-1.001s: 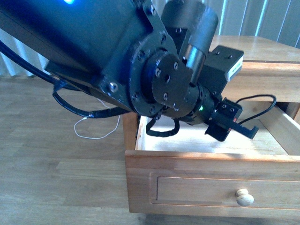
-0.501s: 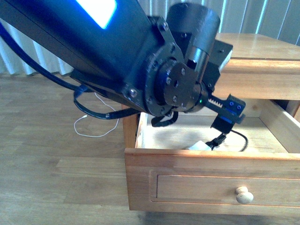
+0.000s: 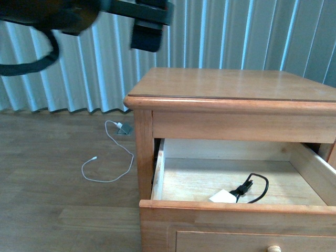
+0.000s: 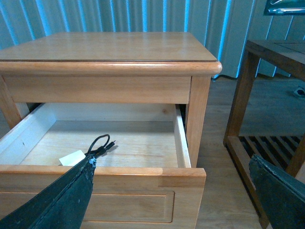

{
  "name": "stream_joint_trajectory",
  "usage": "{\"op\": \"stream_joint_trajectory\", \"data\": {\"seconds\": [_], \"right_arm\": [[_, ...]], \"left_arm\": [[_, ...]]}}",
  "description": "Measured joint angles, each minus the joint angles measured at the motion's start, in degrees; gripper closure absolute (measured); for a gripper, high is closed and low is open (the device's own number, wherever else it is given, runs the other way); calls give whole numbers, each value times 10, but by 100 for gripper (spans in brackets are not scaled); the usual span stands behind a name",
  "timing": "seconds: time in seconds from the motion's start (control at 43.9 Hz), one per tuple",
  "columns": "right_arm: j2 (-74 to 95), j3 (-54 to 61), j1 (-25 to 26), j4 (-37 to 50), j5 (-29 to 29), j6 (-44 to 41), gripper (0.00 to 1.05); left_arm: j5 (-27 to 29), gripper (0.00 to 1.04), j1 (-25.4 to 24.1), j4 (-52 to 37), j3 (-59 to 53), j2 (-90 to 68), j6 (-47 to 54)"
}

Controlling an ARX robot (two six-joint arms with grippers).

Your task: Put charger into drawer

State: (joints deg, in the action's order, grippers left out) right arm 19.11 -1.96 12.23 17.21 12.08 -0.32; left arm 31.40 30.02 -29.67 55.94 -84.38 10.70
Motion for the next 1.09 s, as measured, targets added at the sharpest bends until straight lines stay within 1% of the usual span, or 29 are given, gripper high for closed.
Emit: {"op": "stream_joint_trajectory", "data": {"seconds": [0.091, 0.25, 0.569, 0.592, 0.637, 0.683, 0.705, 0.751, 0.774, 0.796, 0.842, 0.978, 1.069, 1.092], "right_arm": [[0, 0, 0, 0, 0, 0, 8], [0, 0, 0, 0, 0, 0, 8], [0, 0, 0, 0, 0, 0, 8], [0, 0, 0, 0, 0, 0, 8], [0, 0, 0, 0, 0, 0, 8], [0, 0, 0, 0, 0, 0, 8], [0, 0, 0, 0, 0, 0, 8], [0, 0, 0, 0, 0, 0, 8], [0, 0, 0, 0, 0, 0, 8], [0, 0, 0, 0, 0, 0, 8], [0, 0, 0, 0, 0, 0, 8], [0, 0, 0, 0, 0, 0, 8], [0, 0, 0, 0, 0, 0, 8], [0, 0, 0, 0, 0, 0, 8]], "left_arm": [[45, 6, -14, 7, -96, 109, -9], [112, 6, -48, 65, -220, 276, -52], [107, 6, -49, 66, -223, 288, -63], [90, 8, -53, 69, -224, 290, -68], [15, 15, -69, 76, -235, 302, -78], [-48, 22, -84, 75, -255, 319, -86], [-85, 27, -95, 72, -272, 332, -90], [-132, 38, -114, 65, -305, 357, -96], [-140, 42, -121, 62, -316, 365, -97], [-153, 49, -133, 58, -335, 379, -99], [-166, 58, -149, 54, -358, 395, -100], [-196, 79, -176, 49, -402, 432, -104], [-216, 100, -200, 48, -437, 466, -106], [-223, 100, -206, 48, -444, 474, -107]]}}
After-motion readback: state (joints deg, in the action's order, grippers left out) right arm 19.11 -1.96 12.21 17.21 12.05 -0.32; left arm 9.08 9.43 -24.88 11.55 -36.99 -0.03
